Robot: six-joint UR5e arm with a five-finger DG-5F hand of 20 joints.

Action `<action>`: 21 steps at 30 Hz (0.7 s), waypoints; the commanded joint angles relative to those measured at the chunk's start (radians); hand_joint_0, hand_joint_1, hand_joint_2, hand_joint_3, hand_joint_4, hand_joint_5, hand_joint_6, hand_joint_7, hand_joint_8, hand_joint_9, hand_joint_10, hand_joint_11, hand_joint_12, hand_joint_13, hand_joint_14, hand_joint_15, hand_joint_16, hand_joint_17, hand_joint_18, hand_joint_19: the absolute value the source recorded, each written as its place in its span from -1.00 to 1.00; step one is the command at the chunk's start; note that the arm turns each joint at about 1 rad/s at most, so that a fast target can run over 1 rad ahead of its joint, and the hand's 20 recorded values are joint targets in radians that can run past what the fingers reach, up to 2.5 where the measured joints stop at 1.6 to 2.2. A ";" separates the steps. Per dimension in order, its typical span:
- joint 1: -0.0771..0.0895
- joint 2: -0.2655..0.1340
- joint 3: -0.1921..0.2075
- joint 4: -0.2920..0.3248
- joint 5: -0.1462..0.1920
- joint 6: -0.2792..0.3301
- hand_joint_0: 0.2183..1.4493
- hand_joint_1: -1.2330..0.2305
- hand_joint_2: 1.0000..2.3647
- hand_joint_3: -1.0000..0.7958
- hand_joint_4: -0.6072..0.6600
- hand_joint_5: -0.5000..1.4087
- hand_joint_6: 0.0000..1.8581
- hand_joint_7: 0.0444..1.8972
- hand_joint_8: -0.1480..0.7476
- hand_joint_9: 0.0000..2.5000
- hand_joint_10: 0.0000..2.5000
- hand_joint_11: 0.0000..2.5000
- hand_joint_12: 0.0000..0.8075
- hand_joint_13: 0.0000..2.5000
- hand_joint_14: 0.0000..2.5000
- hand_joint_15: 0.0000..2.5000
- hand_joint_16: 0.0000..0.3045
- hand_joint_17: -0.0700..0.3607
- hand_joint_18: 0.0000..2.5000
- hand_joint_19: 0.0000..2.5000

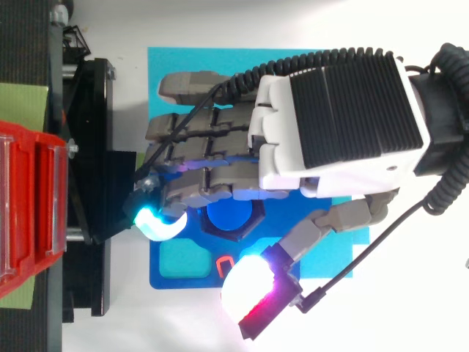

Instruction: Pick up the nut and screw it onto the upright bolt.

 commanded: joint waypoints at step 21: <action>-0.025 0.000 -0.001 -0.019 -0.009 -0.005 -0.59 0.49 -1.00 -0.44 0.39 -0.50 -0.46 0.00 -0.02 -0.28 -1.00 -1.00 -0.07 -0.66 -1.00 -1.00 -0.67 -0.14 -0.91 -0.95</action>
